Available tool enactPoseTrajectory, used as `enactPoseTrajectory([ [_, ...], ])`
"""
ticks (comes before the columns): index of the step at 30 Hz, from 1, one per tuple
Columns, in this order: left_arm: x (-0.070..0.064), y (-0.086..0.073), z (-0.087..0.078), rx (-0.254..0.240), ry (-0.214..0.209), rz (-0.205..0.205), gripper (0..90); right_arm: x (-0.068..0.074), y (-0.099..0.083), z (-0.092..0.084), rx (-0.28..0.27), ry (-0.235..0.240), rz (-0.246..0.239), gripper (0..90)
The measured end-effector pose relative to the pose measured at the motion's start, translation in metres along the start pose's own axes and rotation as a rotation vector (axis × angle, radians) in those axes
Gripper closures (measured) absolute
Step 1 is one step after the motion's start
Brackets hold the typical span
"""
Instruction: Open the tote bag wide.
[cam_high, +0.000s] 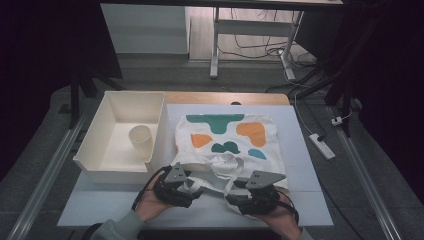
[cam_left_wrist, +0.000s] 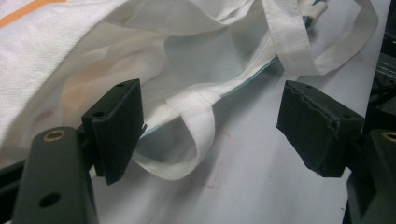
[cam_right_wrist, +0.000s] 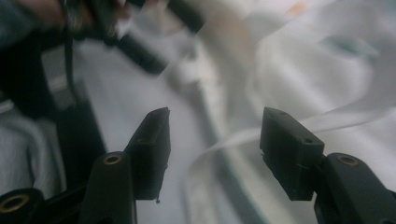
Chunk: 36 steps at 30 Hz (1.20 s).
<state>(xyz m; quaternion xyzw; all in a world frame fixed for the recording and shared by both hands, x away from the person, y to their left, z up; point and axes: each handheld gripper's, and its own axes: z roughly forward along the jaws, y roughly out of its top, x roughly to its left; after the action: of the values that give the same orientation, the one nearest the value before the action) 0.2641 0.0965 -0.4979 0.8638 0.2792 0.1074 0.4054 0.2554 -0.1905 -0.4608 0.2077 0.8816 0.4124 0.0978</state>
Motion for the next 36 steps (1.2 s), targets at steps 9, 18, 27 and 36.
enactPoseTrajectory([
  [9, -0.001, -0.001, 0.002, 0.008, -0.006, 0.005, 22.8, 0.008, -0.019, 0.034, 0.163, 0.025, -0.017, 48.3],
  [18, -0.001, -0.001, 0.002, 0.010, -0.006, 0.008, 23.0, 0.006, -0.027, 0.044, 0.210, -0.030, -0.062, 72.1],
  [27, -0.001, -0.001, 0.002, 0.009, -0.006, 0.007, 23.1, 0.004, -0.021, 0.032, 0.154, -0.053, -0.096, 89.0],
  [36, 0.001, -0.002, 0.002, 0.008, -0.008, 0.001, 23.2, -0.019, 0.002, 0.001, 0.036, -0.146, -0.102, 89.4],
])
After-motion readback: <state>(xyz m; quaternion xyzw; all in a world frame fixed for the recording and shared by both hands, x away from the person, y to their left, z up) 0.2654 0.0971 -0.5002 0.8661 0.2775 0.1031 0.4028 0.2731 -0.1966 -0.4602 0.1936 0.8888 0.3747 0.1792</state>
